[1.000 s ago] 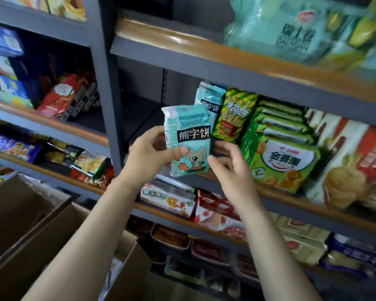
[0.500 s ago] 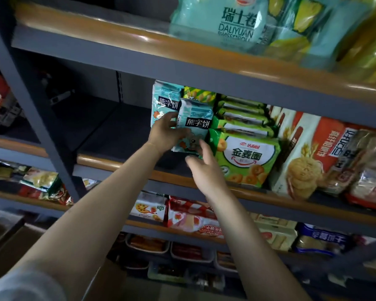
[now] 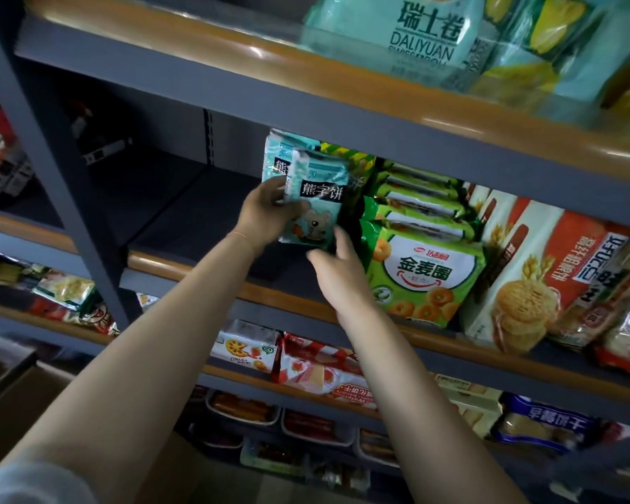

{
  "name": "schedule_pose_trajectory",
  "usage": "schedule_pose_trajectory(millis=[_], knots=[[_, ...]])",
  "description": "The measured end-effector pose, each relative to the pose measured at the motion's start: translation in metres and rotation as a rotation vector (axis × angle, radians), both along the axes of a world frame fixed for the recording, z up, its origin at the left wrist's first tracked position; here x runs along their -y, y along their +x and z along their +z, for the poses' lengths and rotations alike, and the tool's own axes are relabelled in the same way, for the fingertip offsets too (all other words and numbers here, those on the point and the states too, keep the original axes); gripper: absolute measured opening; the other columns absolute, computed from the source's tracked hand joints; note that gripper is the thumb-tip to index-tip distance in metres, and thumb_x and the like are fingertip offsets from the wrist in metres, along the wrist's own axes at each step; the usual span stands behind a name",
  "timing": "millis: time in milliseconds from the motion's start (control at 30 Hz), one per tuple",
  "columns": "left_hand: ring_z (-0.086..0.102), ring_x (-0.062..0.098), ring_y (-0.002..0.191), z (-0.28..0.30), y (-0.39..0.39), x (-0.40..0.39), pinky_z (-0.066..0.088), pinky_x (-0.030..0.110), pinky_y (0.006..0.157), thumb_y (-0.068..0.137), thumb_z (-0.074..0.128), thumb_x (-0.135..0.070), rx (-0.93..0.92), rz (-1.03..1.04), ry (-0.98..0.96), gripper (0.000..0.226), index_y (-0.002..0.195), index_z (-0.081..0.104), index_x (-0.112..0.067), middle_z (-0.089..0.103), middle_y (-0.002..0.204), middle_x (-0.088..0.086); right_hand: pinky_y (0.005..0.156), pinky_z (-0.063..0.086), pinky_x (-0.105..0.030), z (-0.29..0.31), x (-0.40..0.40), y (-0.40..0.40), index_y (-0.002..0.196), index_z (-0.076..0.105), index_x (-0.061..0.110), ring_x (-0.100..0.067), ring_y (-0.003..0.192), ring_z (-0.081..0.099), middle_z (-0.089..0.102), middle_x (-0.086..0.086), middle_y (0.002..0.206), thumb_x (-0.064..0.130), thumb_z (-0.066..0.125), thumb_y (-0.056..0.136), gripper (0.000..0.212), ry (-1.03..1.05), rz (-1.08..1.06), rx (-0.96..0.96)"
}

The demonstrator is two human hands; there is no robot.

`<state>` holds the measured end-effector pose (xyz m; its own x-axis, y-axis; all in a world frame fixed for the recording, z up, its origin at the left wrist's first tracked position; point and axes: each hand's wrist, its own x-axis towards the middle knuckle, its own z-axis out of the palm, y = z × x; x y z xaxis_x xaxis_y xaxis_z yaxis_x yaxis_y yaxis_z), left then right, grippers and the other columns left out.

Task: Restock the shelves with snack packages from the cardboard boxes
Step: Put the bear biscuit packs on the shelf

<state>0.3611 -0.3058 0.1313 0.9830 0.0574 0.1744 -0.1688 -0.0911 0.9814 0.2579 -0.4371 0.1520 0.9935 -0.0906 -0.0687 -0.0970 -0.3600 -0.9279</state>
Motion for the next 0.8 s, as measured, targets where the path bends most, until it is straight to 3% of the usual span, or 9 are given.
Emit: schedule_pose_trajectory(millis=[100, 200, 267, 367, 500, 633, 700, 800], knots=[[0.07, 0.027, 0.105, 0.0, 0.001, -0.028, 0.06, 0.035, 0.086, 0.088, 0.073, -0.003, 0.002, 0.034, -0.045, 0.038, 0.125, 0.063, -0.002, 0.072, 0.118, 0.014, 0.073, 0.038, -0.02, -0.001, -0.008, 0.009, 0.154, 0.028, 0.033, -0.008, 0.106, 0.044, 0.047, 0.005, 0.136, 0.016, 0.053, 0.098, 0.064, 0.014, 0.036, 0.01], [0.069, 0.021, 0.099, -0.001, 0.007, -0.045, 0.058, 0.032, 0.084, 0.089, 0.071, 0.0, 0.015, 0.062, -0.021, 0.035, 0.123, 0.063, -0.001, 0.072, 0.117, 0.012, 0.069, 0.042, -0.015, 0.0, -0.022, 0.021, 0.153, 0.029, 0.033, -0.008, 0.098, 0.051, 0.049, 0.008, 0.123, 0.016, 0.054, 0.097, 0.063, 0.022, 0.072, -0.004], [0.067, 0.018, 0.096, -0.002, 0.01, -0.049, 0.057, 0.031, 0.084, 0.089, 0.07, 0.001, 0.011, 0.068, 0.005, 0.03, 0.118, 0.064, -0.005, 0.072, 0.113, 0.008, 0.086, 0.051, -0.027, -0.002, -0.031, 0.031, 0.15, 0.033, 0.034, -0.014, 0.103, 0.057, 0.053, 0.006, 0.12, 0.016, 0.056, 0.096, 0.062, 0.033, 0.095, -0.007], [0.065, 0.014, 0.09, -0.004, 0.014, -0.047, 0.055, 0.024, 0.079, 0.091, 0.067, -0.002, 0.012, 0.089, 0.063, 0.023, 0.111, 0.064, -0.013, 0.069, 0.102, 0.002, 0.104, 0.048, -0.047, -0.007, -0.04, 0.042, 0.148, 0.036, 0.035, -0.02, 0.117, 0.056, 0.053, 0.006, 0.123, 0.017, 0.057, 0.093, 0.062, 0.061, 0.116, -0.026], [0.062, 0.012, 0.084, -0.001, 0.019, -0.039, 0.049, 0.022, 0.073, 0.093, 0.063, -0.009, 0.019, 0.166, 0.165, 0.016, 0.102, 0.06, -0.021, 0.065, 0.09, -0.007, 0.106, 0.047, -0.045, -0.007, -0.045, 0.048, 0.149, 0.036, 0.036, -0.017, 0.116, 0.054, 0.052, 0.008, 0.124, 0.02, 0.057, 0.091, 0.063, 0.091, 0.107, -0.017], [0.064, 0.012, 0.087, 0.002, 0.015, -0.04, 0.048, 0.02, 0.074, 0.092, 0.063, -0.013, -0.031, 0.145, 0.211, 0.014, 0.103, 0.06, -0.021, 0.066, 0.094, -0.007, 0.105, 0.047, -0.045, -0.006, -0.048, 0.044, 0.143, 0.044, 0.031, -0.016, 0.112, 0.055, 0.056, 0.007, 0.121, 0.017, 0.057, 0.092, 0.055, 0.102, 0.084, 0.01], [0.068, 0.012, 0.091, 0.006, 0.007, -0.049, 0.048, 0.012, 0.07, 0.091, 0.063, -0.015, -0.027, 0.156, 0.221, 0.021, 0.111, 0.064, -0.017, 0.068, 0.1, -0.005, 0.103, 0.049, -0.047, -0.005, -0.049, 0.035, 0.134, 0.053, 0.022, -0.02, 0.113, 0.057, 0.058, 0.002, 0.124, 0.012, 0.055, 0.092, 0.043, 0.089, 0.024, 0.046], [0.067, 0.003, 0.095, 0.016, -0.033, -0.071, 0.049, 0.011, 0.082, 0.093, 0.064, -0.01, 0.122, 0.246, 0.109, 0.028, 0.121, 0.065, -0.011, 0.069, 0.104, -0.006, 0.086, 0.057, -0.041, -0.003, -0.057, 0.01, 0.111, 0.062, 0.019, -0.022, 0.1, 0.065, 0.067, -0.003, 0.11, 0.005, 0.053, 0.093, 0.025, 0.17, 0.026, 0.13]])
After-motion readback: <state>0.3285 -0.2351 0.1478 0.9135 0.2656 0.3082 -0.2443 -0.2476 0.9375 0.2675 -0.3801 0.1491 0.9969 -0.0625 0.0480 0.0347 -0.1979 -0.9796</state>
